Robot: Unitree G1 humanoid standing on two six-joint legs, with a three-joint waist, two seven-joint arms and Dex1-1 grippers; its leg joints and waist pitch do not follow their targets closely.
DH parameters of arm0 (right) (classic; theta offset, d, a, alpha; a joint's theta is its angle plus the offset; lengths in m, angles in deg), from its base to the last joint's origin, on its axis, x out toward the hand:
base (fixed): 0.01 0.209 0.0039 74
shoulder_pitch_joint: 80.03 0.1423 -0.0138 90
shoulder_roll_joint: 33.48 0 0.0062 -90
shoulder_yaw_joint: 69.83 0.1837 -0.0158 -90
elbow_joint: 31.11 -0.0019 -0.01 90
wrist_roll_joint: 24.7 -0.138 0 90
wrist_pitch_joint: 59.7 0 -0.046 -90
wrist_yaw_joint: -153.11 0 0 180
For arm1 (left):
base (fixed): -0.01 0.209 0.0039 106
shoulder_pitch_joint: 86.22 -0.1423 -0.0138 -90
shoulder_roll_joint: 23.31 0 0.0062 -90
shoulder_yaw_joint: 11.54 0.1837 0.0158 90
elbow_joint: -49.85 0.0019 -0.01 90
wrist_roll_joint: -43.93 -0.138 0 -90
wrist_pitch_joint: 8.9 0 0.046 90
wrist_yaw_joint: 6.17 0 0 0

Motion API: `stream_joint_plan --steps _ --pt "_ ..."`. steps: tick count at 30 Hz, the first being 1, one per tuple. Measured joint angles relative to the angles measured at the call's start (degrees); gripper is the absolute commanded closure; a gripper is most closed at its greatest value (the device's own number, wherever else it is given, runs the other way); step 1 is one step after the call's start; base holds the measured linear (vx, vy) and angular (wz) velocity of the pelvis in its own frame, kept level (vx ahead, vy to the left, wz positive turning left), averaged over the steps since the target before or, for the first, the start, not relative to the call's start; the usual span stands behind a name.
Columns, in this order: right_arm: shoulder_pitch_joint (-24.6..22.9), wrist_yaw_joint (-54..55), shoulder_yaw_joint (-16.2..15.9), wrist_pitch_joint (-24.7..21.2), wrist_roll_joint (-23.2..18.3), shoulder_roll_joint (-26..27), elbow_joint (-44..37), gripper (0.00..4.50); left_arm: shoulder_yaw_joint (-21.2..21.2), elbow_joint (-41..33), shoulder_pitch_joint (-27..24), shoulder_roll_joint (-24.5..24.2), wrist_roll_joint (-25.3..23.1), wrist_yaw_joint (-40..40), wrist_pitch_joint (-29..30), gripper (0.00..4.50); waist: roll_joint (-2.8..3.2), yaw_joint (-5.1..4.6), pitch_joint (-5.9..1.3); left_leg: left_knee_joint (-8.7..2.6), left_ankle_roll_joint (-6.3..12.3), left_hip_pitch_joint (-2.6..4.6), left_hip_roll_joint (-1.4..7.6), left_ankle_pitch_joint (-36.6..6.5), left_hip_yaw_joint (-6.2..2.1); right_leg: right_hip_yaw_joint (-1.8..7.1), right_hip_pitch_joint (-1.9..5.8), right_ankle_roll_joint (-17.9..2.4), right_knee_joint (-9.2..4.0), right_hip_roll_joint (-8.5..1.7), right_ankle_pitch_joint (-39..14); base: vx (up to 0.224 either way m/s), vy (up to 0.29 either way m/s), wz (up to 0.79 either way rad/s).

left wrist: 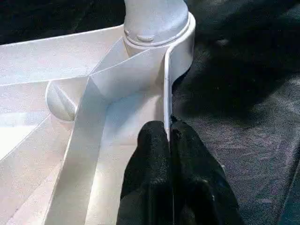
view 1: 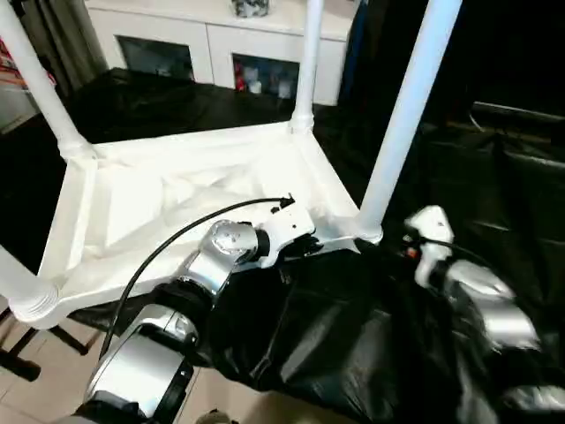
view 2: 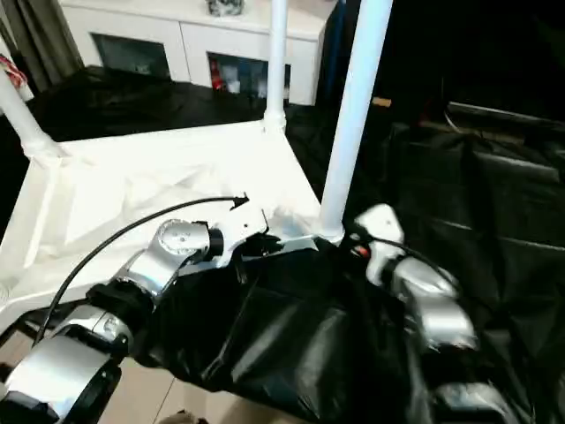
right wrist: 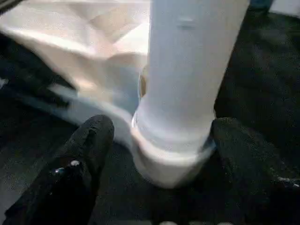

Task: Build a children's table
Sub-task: Rotate leg to tighten

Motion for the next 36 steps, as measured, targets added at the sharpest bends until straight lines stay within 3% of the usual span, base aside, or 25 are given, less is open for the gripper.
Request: stream_joint_plan --steps 6,7,13,18,23,26,32,33,36 --pt "-8.4 -5.73 2.57 -4.8 -5.14 -5.54 -10.0 0.8 0.16 -1.18 -0.9 -0.64 -0.04 -0.14 -0.89 4.5 0.01 0.16 0.0 -0.01 0.12 -0.27 0.02 -0.01 0.01 -0.03 -0.05 0.08 0.01 0.02 -0.05 0.0 0.0 0.0" --pt "-9.26 -6.52 2.29 -5.61 -5.86 -5.38 -11.63 0.76 0.1 -1.52 -1.02 -0.69 0.03 -0.57 -0.52 4.06 0.02 0.15 -0.01 0.0 0.11 -0.29 0.05 -0.01 -0.01 -0.06 -0.07 0.18 0.01 0.04 -0.11 0.0 0.0 0.0" --pt "-10.04 -7.03 0.94 -8.32 -7.7 -3.17 -17.09 0.76 -2.28 -5.7 -2.39 0.23 5.58 -4.22 2.85 3.58 -0.26 0.78 0.15 0.28 0.1 -0.44 0.09 -0.01 -0.1 -0.11 -0.24 0.01 0.05 0.04 0.02 0.0 0.0 0.0" --pt "-8.37 -5.08 -1.56 -8.71 -8.12 0.19 -17.65 0.76 -3.68 -14.19 -2.67 -3.2 9.04 -8.82 7.34 3.34 -0.23 0.87 0.14 0.3 0.08 -0.44 0.12 -0.02 -0.09 -0.11 -0.29 -0.02 0.14 0.04 0.04 0.0 0.0 0.0" --pt "-4.92 -3.67 -2.71 -10.1 -8.09 3.15 -17.08 0.76 -3.31 -26.41 -8.27 -12.33 11.71 -17.93 17.24 2.9 -0.55 0.59 0.31 0.26 -0.08 -0.39 0.17 -0.06 -0.06 -0.11 -0.33 -0.01 0.26 0.06 0.02 0.0 0.0 0.0" --pt "-1.25 -1.05 -4.32 -10.9 -7.72 8.33 -14.49 0.76 -2.84 -37.08 -14.08 -21.7 13.98 -24.49 26.0 2.72 -1.07 -0.53 0.53 0.12 -0.36 -0.26 0.3 -0.07 -0.07 -0.17 -0.39 -0.18 0.36 0.17 -0.04 0.0 0.0 0.0" --pt "7.06 5.89 -7.38 -11.09 -5.76 16.24 -6.42 0.76 -2.78 -44.84 -18.6 -24.76 14.6 -25.34 31.97 2.18 -1.58 0.32 0.66 0.15 -0.45 -0.44 0.27 0.06 -0.03 -0.1 -0.38 -0.19 0.35 0.14 -0.03 0.0 0.0 0.0" --pt "7.93 7.03 -7.53 -10.98 -5.34 17.02 -5.39 0.76 -2.8 -45.66 -18.91 -25.07 14.51 -24.95 32.55 2.06 -1.73 0.64 0.6 0.15 -0.45 -0.44 0.28 0.06 -0.02 -0.08 -0.36 -0.18 0.35 0.14 -0.04 0.0 0.0 0.0" --pt "13.89 16.89 -5.77 -9.34 -2.85 21.54 3.53 0.76 -2.82 -48.8 -20.97 -27.27 13.31 -22.11 35.97 1.88 -1.93 0.35 0.58 0.14 -0.56 -0.4 0.28 0.12 0.0 -0.03 -0.41 -0.18 0.48 0.14 -0.04 0.0 0.0 0.0"
